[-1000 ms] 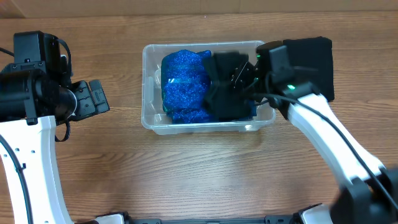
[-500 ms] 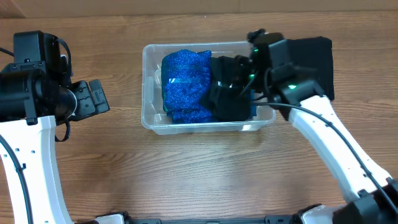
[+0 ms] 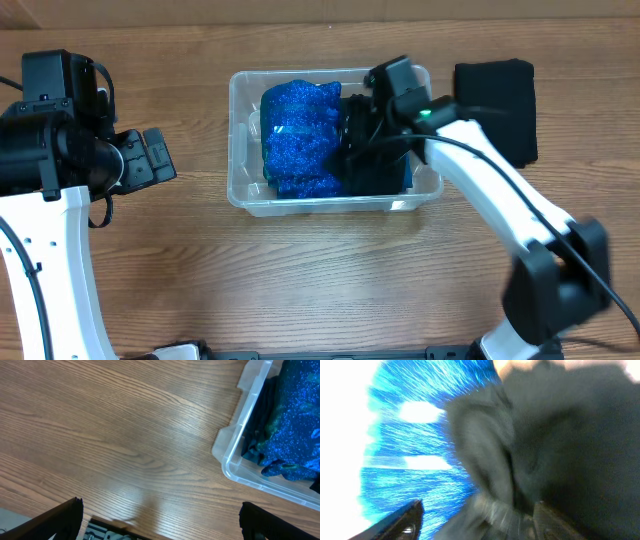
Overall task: Pack container
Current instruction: 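Release and move the right gripper back to the remaining black garment, then grasp the second black garment and place it on top in the bin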
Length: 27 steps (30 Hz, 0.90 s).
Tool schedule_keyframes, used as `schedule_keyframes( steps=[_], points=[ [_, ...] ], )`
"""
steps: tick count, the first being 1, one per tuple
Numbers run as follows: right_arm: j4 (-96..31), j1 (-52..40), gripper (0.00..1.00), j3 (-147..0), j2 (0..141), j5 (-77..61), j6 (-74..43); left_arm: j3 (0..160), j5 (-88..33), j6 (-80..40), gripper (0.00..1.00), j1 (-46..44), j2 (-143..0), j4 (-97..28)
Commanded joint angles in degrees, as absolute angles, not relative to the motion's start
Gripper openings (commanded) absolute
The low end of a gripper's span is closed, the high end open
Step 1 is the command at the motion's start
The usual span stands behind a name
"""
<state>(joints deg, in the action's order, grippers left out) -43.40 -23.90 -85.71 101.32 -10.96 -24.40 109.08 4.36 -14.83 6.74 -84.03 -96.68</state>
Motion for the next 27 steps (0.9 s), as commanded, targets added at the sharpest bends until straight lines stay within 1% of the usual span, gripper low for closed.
schedule_keyframes(
  steps=[1, 3, 5, 6, 9, 13, 18, 21, 23, 25, 26, 27],
  points=[
    [-43.46, -18.39, 0.91, -91.7, 89.08, -10.37, -23.55, 109.01, 4.89, -15.22, 1.0, 6.42, -84.12, -96.79],
    [-44.99, -12.27, 0.93, -91.68, 86.19, -10.41, -23.53, 109.01, 4.89, -15.22, 1.0, 6.42, -84.12, -96.79],
    [-48.05, -4.89, 0.94, -91.61, 85.84, -10.44, -23.05, 109.01, 4.89, -15.22, 1.0, 6.42, -84.12, -96.79],
    [-49.25, -0.8, 0.96, -91.13, 86.41, -10.59, -21.8, 109.01, 4.91, -15.22, 1.0, 6.42, -84.12, -96.79],
    [-51.11, 12.19, 0.99, -89.95, 90.78, -10.63, -18.94, 109.01, 4.89, -15.22, 1.0, 6.42, -84.12, -96.77],
    [-48.51, 23.11, 0.99, -89.95, 99.63, -15.53, -14.11, 109.01, 4.89, -15.22, 1.0, 6.42, -84.12, -96.77],
    [-44.66, 27.38, 1.0, -89.95, 111.44, -16.62, -8.51, 109.01, 4.89, -15.22, 1.0, 6.42, -84.12, -96.77],
    [-41.91, 27.51, 1.0, -89.95, 116.9, -16.97, -8.49, 109.01, 4.91, -15.22, 1.0, 6.42, -84.12, -96.79],
    [-40.27, 26.98, 1.0, -89.95, 119.85, -20.27, -8.49, 109.01, 4.89, -15.22, 1.0, 6.42, -84.12, -96.79],
    [-38.83, 26.24, 0.99, -89.95, 122.54, -20.69, -8.51, 109.01, 4.89, -15.22, 1.0, 6.42, -84.12, -96.77],
    [-38.33, 25.89, 0.95, -89.95, 123.66, -20.8, -8.51, 109.01, 4.91, -15.22, 1.0, 6.42, -84.12, -96.79],
    [-38.2, 25.5, 0.89, -89.95, 124.66, -21.8, -8.47, 109.01, 4.91, -15.22, 1.0, 6.42, -84.12, -96.79]
  ],
)
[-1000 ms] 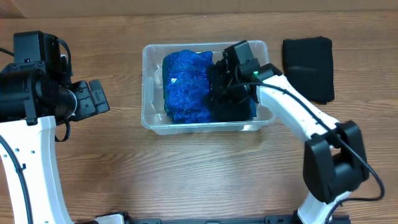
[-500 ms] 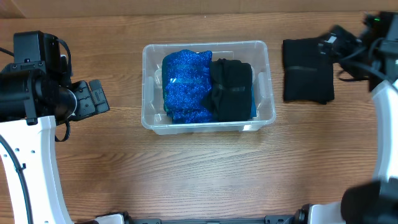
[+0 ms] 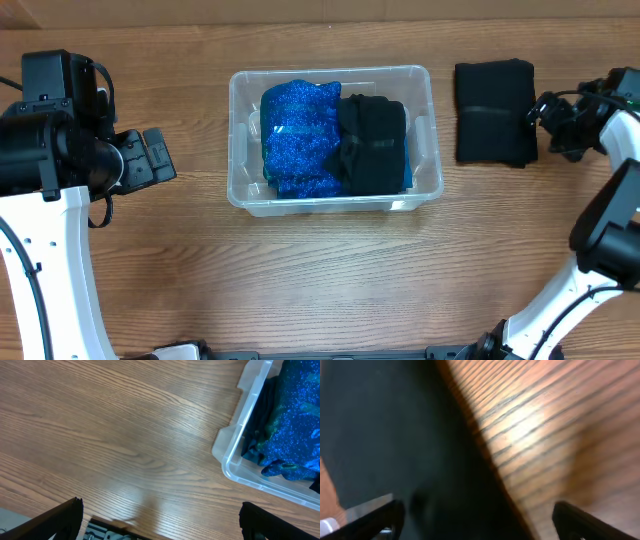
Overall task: Pack container
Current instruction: 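Grasp the second black garment and place it on top in the bin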
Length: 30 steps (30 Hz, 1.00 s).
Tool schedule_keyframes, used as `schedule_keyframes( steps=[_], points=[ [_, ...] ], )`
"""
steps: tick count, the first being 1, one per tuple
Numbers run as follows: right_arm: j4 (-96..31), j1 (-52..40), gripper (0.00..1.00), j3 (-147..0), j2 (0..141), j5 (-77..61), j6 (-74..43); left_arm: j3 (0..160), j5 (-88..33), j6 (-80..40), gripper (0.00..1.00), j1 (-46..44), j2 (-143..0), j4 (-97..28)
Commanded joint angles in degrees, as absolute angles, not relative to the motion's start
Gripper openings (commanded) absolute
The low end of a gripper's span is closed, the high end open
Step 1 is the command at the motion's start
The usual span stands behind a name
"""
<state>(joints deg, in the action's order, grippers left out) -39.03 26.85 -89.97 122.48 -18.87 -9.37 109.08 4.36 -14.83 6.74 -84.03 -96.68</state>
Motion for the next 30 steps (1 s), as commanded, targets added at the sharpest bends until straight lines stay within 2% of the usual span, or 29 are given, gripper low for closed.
schedule_keyframes(
  steps=[1, 6, 8, 9, 12, 18, 20, 23, 26, 30],
  points=[
    [-38.09, 25.15, 0.81, -89.95, 125.47, -23.88, -7.79, 109.01, 4.91, -15.22, 1.0, 6.42, -84.12, -96.77],
    [-39.42, 22.85, 0.34, -89.95, 126.78, -27.14, -5.96, 109.01, 4.89, -15.22, 1.0, 6.42, -84.12, -96.79],
    [-41.78, 22.46, 0.11, -90.11, 126.21, -27.18, -6.02, 109.01, 4.89, -15.22, 1.0, 6.42, -84.12, -96.77],
    [-43.2, 22.46, 0.04, -90.11, 125.38, -27.33, -6.17, 109.01, 4.91, -15.22, 1.0, 6.42, -84.12, -96.79],
    [-47.88, 22.44, 0.04, -90.11, 118.56, -28.14, -6.15, 109.01, 4.91, -15.22, 1.0, 6.42, -84.12, -96.79],
    [-55.29, 19.62, 0.04, -90.11, 93.91, -36.42, -6.39, 109.01, 4.89, -15.22, 1.0, 6.39, -84.12, -96.79],
    [-57.04, 16.21, 0.04, -90.11, 83.18, -36.58, -11.07, 109.01, 4.89, -15.22, 1.0, 6.39, -84.12, -96.79],
    [-57.65, 10.81, 0.04, -90.11, 74.22, -36.91, -15.99, 109.01, 4.89, -15.22, 1.0, 6.39, -84.12, -96.79],
    [-57.3, 3.79, 0.04, -90.11, 69.95, -37.19, -22.98, 109.01, 4.91, -15.22, 1.0, 6.39, -84.12, -96.79],
    [-53.1, -5.78, 0.04, -90.06, 71.5, -35.42, -35.31, 109.01, 4.91, -15.22, 1.0, 6.39, -84.12, -96.79]
  ],
)
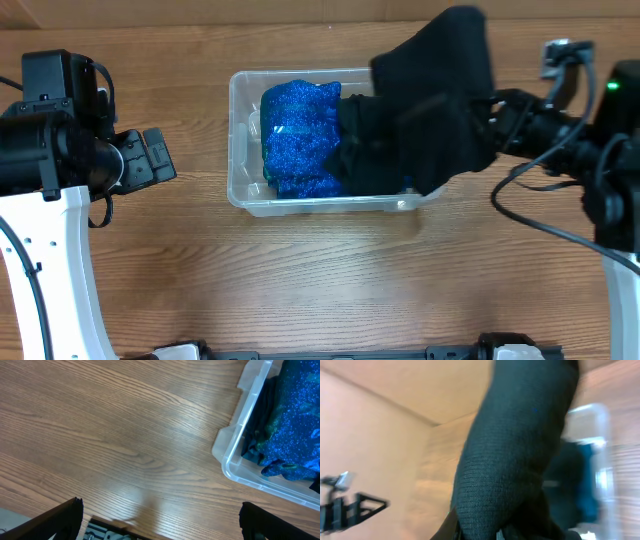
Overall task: Pack container
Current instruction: 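Grasp the second black garment and place it on top in the bin, then press and smooth the black garments down inside the bin with the right gripper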
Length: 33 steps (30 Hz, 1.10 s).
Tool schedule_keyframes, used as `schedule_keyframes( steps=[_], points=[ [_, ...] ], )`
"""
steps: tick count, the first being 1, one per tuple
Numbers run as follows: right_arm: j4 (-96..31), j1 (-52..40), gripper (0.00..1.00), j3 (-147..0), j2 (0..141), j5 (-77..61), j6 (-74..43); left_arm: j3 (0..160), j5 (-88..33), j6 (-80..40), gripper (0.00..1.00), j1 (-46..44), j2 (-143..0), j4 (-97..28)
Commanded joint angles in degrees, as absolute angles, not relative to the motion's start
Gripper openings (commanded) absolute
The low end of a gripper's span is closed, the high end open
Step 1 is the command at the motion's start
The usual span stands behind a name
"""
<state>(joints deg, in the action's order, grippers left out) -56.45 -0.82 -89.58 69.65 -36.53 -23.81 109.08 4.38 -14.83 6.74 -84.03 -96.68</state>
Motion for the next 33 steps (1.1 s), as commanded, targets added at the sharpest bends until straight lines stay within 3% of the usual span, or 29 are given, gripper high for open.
schedule_keyframes(
  steps=[1, 6, 11, 13, 14, 15, 17, 20, 24, 27, 31, 33],
  points=[
    [-51.77, -7.53, 0.04, -90.06, 72.49, -34.44, -37.89, 109.01, 4.89, -15.22, 1.0, 6.39, -84.12, -96.79],
    [-43.29, -17.12, 0.04, -90.06, 82.17, -28.42, -52.51, 109.01, 4.89, -15.22, 1.0, 6.39, -84.12, -96.77],
    [-43.83, -22.24, 0.04, -90.06, 93.17, -22.63, -55.79, 109.01, 4.91, -15.22, 1.0, 6.39, -84.12, -96.77],
    [-46.63, -23.62, 0.04, -90.06, 97.36, -21.3, -54.65, 109.01, 4.89, -15.22, 1.0, 6.42, -84.12, -96.77],
    [-48.6, -24.1, 0.1, -90.06, 98.8, -21.21, -52.27, 109.01, 4.91, -15.22, 1.0, 6.39, -84.12, -96.79],
    [-50.17, -24.34, 0.23, -90.06, 99.44, -21.23, -50.72, 109.01, 4.89, -15.22, 1.0, 6.39, -84.12, -96.77],
    [-55.77, -24.43, 0.31, -90.06, 99.9, -20.6, -44.73, 109.01, 4.89, -15.22, 1.0, 6.39, -84.12, -96.79],
    [-63.51, -24.14, 0.3, -90.08, 97.1, -14.66, -37.3, 109.01, 4.89, -15.22, 1.0, 6.39, -84.12, -96.77],
    [-68.25, -24.14, 0.31, -90.08, 92.58, -0.73, -35.88, 109.01, 4.91, -15.22, 1.0, 6.39, -84.12, -96.79],
    [-64.05, -24.43, 0.41, -90.08, 89.84, -2.63, -29.54, 109.01, 4.89, -15.22, 1.0, 6.39, -84.12, -96.77],
    [-58.48, -24.6, 0.37, -90.06, 90.13, -3.27, -30.44, 109.01, 4.91, -15.22, 1.0, 6.39, -84.12, -96.77],
    [-54.78, -24.58, 0.68, -90.06, 90.19, -3.31, -27.7, 109.01, 4.91, -15.22, 1.0, 6.39, -84.12, -96.77]
  ],
)
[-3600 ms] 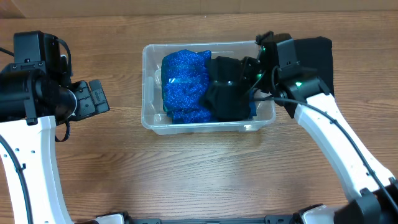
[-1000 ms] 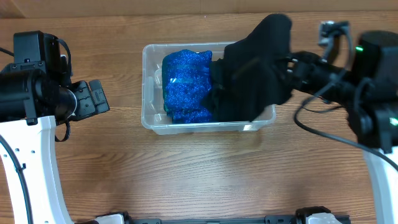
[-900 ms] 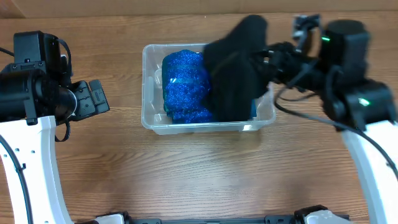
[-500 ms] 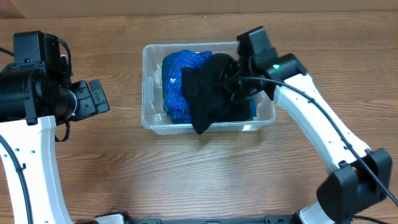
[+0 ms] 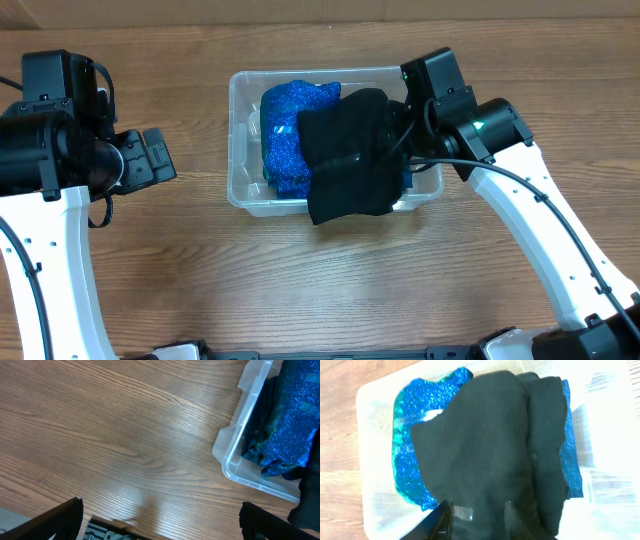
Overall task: Pack container
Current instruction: 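Press and smooth the black garments down inside the bin with the right gripper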
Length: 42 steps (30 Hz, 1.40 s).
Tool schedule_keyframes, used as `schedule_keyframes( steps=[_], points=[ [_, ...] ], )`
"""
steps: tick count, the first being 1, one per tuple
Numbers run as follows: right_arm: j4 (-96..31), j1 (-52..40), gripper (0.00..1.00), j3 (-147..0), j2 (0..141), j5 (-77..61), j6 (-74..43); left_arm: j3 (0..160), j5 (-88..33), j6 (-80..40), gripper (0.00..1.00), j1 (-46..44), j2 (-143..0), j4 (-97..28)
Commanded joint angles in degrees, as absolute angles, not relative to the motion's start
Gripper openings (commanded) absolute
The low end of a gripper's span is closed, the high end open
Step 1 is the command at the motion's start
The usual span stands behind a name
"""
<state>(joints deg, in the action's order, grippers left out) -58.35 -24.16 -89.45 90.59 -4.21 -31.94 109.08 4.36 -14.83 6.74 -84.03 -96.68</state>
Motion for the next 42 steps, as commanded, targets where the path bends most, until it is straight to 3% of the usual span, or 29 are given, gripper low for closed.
schedule_keyframes(
  steps=[1, 3, 10, 14, 19, 22, 23, 24, 25, 26, 29, 30, 31, 36, 42],
  points=[
    [-52.27, -24.67, 0.79, -90.06, 90.19, -3.79, -22.37, 109.01, 4.91, -15.22, 1.0, 6.39, -84.12, -96.79],
    [-49.8, -24.91, 0.91, -90.06, 90.54, -3.57, -17.06, 109.01, 4.91, -15.22, 1.0, 6.39, -84.12, -96.77],
    [-51.79, -18.57, 0.96, -90.06, 97.36, -5.54, -14.13, 109.01, 4.91, -15.22, 1.0, 6.39, -84.12, -96.79],
    [-53.28, -17.5, 0.83, -90.06, 102.94, -14.96, -12.84, 109.01, 4.91, -15.22, 1.0, 6.39, -84.12, -96.79],
    [-53.25, -18.63, 0.24, -90.06, 104.27, -23.73, -11.53, 109.01, 4.91, -15.22, 1.0, 6.39, -84.12, -96.79],
    [-53.84, -18.57, 0.27, -90.06, 104.16, -28.21, -11.22, 109.01, 4.91, -15.22, 1.0, 6.39, -84.12, -96.79],
    [-53.93, -18.57, 0.34, -90.06, 104.14, -30.09, -10.15, 109.01, 4.89, -15.22, 1.0, 6.39, -84.12, -96.79],
    [-54.24, -18.57, 0.54, -90.06, 104.12, -32.25, -9.76, 109.01, 4.91, -15.22, 1.0, 6.39, -84.12, -96.79],
    [-54.46, -18.68, 0.64, -90.06, 104.12, -32.75, -9.78, 109.01, 4.89, -15.22, 1.0, 6.39, -84.12, -96.77],
    [-54.65, -18.7, 0.64, -90.06, 104.12, -32.71, -9.76, 109.01, 4.91, -15.22, 1.0, 6.39, -84.12, -96.79],
    [-54.65, -18.68, 0.44, -90.06, 104.12, -32.67, -9.76, 109.01, 4.91, -15.22, 1.0, 6.39, -84.12, -96.79],
    [-54.33, -18.68, 0.24, -90.06, 104.12, -32.67, -9.76, 109.01, 4.89, -15.22, 1.0, 6.39, -84.12, -96.79],
    [-54.26, -18.68, 0.12, -90.06, 104.12, -32.69, -9.78, 109.01, 4.91, -15.22, 1.0, 6.39, -84.12, -96.79],
    [-51.37, -18.2, 0.09, -92.62, 103.28, -33.91, -11.11, 109.01, 4.91, -15.22, 1.0, 6.39, -84.12, -96.77],
    [-41.17, -15.99, 0.08, -98.5, 102.43, -38.7, -24.32, 109.01, 4.91, -15.22, 1.0, 6.39, -84.12, -96.79]
  ],
)
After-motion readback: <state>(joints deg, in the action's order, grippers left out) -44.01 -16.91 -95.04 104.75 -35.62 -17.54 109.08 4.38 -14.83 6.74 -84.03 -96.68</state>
